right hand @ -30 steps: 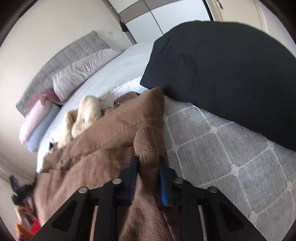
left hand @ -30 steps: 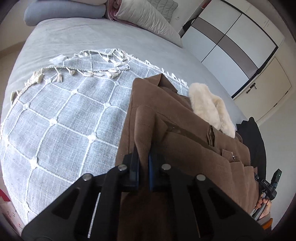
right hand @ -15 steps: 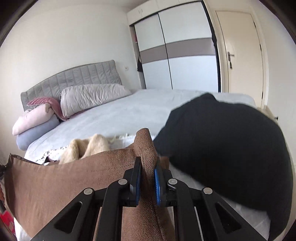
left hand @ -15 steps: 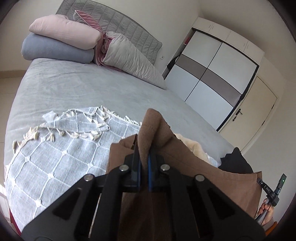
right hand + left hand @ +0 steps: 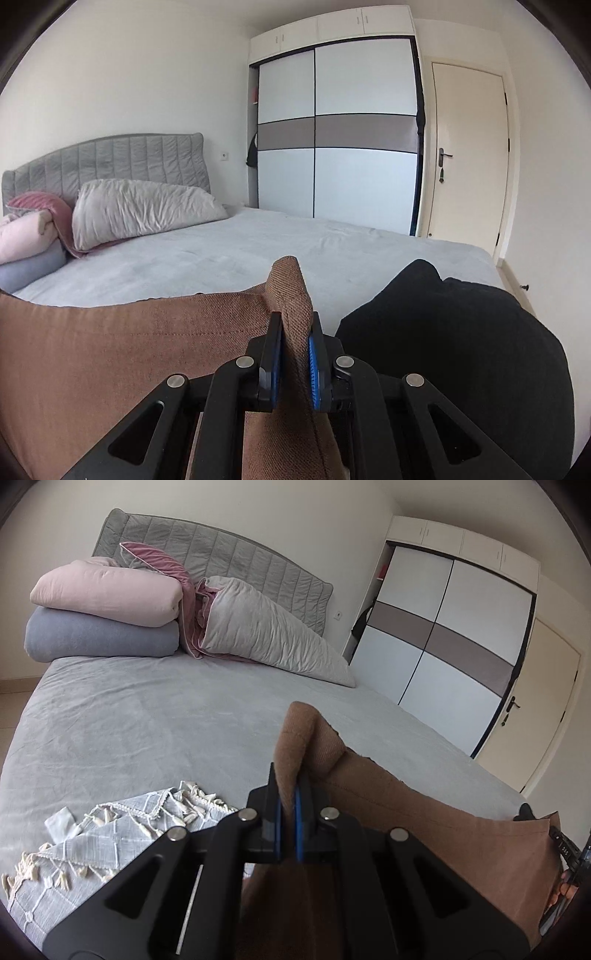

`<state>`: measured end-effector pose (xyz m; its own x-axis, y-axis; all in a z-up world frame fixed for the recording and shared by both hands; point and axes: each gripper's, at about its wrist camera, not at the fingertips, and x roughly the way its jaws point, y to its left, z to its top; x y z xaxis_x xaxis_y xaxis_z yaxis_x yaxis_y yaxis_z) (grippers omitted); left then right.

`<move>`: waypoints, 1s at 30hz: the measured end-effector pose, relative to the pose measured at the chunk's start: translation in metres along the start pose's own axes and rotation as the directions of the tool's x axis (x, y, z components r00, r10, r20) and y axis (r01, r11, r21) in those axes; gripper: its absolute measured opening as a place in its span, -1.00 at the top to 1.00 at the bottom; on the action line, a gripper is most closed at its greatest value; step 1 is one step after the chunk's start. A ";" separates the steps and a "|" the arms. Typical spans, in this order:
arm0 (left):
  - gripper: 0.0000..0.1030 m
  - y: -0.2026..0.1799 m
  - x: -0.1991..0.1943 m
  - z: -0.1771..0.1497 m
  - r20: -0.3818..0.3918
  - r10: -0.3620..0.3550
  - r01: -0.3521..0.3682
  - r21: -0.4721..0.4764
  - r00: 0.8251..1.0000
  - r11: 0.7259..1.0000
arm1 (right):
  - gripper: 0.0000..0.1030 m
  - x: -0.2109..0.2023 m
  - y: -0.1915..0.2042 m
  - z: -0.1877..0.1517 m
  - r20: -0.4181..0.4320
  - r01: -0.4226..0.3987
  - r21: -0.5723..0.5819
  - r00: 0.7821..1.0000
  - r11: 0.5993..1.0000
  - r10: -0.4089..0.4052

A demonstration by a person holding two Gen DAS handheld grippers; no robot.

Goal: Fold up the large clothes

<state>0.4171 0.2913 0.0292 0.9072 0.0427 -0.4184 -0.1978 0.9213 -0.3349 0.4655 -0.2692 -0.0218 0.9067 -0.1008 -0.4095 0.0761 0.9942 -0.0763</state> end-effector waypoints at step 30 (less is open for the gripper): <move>-0.59 0.086 -0.063 -0.130 -0.554 -0.137 0.089 -0.113 0.821 0.990 | -0.51 -0.017 -0.076 -0.104 -0.376 -0.232 0.319 0.859 0.919 0.348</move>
<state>0.2945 0.3175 -0.0825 0.5666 -0.3052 -0.7654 -0.1575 0.8716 -0.4641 0.4014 -0.3472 -0.1037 0.6490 0.2451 -0.7203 -0.0082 0.9489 0.3155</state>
